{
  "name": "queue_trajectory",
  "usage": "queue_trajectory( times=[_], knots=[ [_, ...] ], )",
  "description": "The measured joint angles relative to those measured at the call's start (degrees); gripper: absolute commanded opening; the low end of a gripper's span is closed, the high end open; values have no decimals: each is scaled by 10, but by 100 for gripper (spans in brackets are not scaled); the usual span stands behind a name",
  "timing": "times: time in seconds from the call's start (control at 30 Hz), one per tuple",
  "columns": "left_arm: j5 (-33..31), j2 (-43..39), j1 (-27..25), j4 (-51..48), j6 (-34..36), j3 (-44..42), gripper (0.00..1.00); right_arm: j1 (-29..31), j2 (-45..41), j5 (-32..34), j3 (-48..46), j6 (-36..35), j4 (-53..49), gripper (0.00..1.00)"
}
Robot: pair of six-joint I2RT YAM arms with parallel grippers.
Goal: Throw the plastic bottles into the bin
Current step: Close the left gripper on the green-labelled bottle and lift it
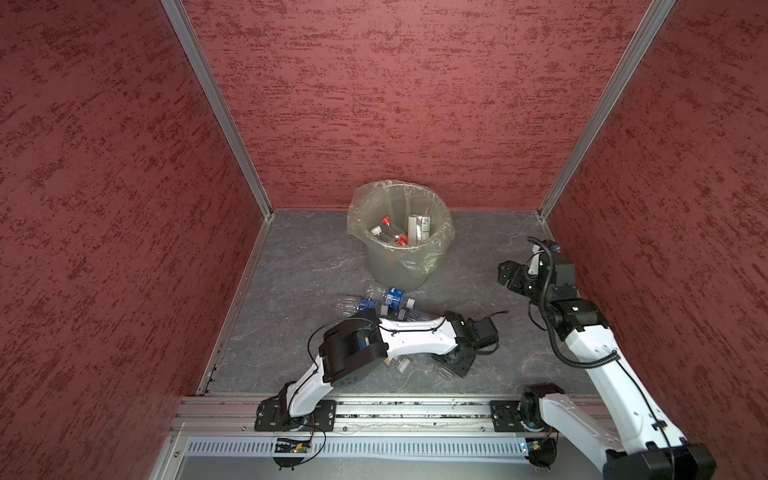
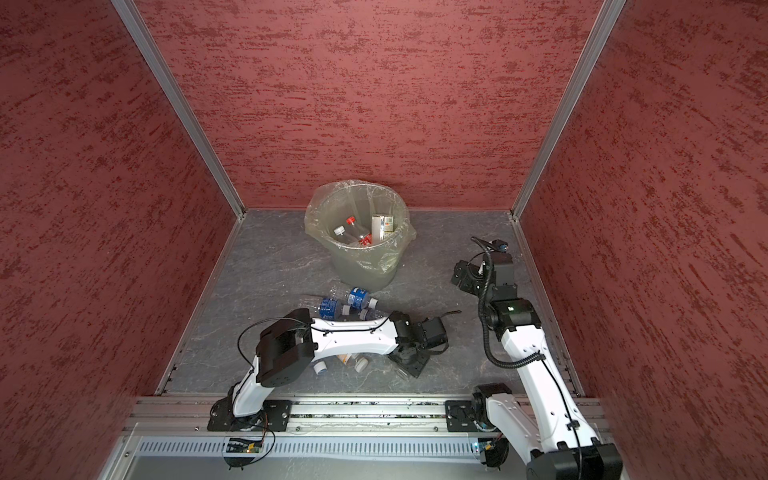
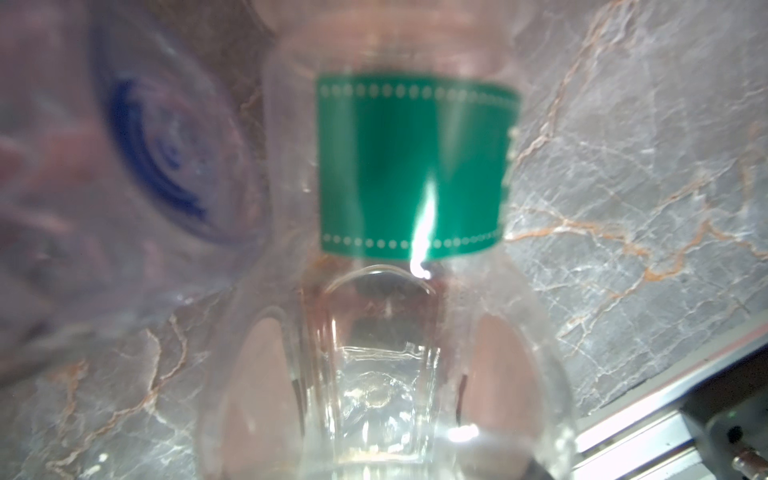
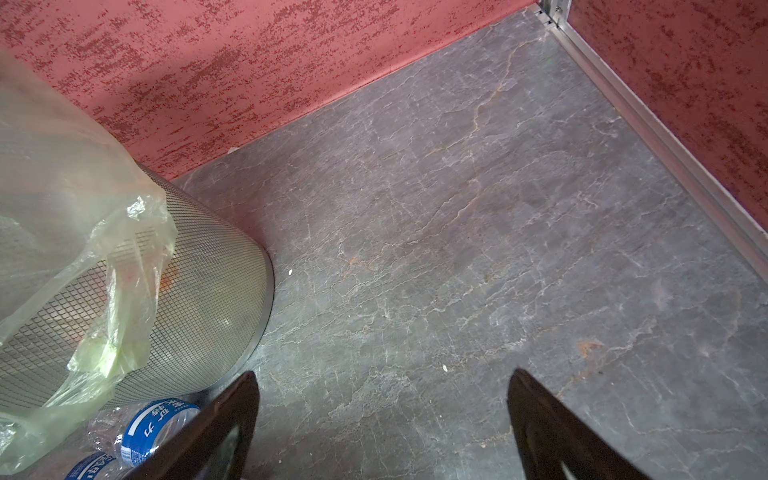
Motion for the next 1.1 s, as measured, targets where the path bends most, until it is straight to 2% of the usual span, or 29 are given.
queue_trajectory(
  times=[0.17, 0.47, 1.1],
  knots=[
    [-16, -6, -5, 3, 1, -5, 48, 0, 1, 0, 0, 0, 0, 93],
    [-64, -67, -17, 22, 7, -48, 43, 0, 6, 0, 0, 0, 0, 93],
    [-227, -283, -45, 97, -38, -231, 41, -1, 6, -7, -3, 2, 3, 91]
  ],
)
